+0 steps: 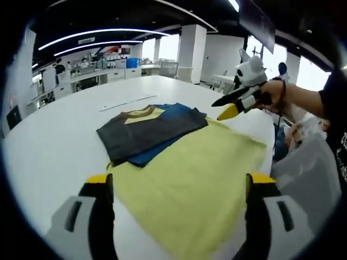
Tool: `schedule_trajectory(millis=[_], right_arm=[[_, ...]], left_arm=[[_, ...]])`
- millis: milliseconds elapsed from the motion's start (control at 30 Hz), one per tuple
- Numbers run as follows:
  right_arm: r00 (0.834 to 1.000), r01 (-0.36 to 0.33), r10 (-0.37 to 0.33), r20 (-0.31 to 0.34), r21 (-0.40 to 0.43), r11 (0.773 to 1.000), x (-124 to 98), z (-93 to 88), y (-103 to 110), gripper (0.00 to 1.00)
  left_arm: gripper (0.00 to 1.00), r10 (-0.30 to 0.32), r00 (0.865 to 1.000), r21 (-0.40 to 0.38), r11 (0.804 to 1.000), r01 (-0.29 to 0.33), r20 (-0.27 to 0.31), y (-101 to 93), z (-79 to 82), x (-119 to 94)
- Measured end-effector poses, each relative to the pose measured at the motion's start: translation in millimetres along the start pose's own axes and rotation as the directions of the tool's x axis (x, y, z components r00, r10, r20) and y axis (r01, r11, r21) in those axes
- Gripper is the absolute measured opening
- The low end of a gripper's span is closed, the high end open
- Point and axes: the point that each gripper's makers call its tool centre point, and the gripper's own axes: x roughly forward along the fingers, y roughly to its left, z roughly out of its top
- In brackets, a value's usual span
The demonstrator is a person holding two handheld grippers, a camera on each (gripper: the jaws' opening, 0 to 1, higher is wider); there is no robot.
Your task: Fold the garment on the visible template until the final outline fits inside the template.
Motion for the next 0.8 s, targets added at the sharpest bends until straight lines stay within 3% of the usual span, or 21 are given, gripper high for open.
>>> schedule_trajectory(millis=[167,800], right_arm=[[0.998,-0.066,0.065,-0.018,-0.071,0.995,-7,-7.6,17,0.99],[0.970,-0.205,0.188,-0.155,-0.101,0.974,-52,-77.2,54,0.99]], left_arm=[[0.99,-0.039,0.999,0.040,0.998,0.041,-0.037,-6.8,-10.0,-2],[0.98,-0.106,0.983,0.054,0.992,0.116,-0.152,-10.9,-57.4,-22]])
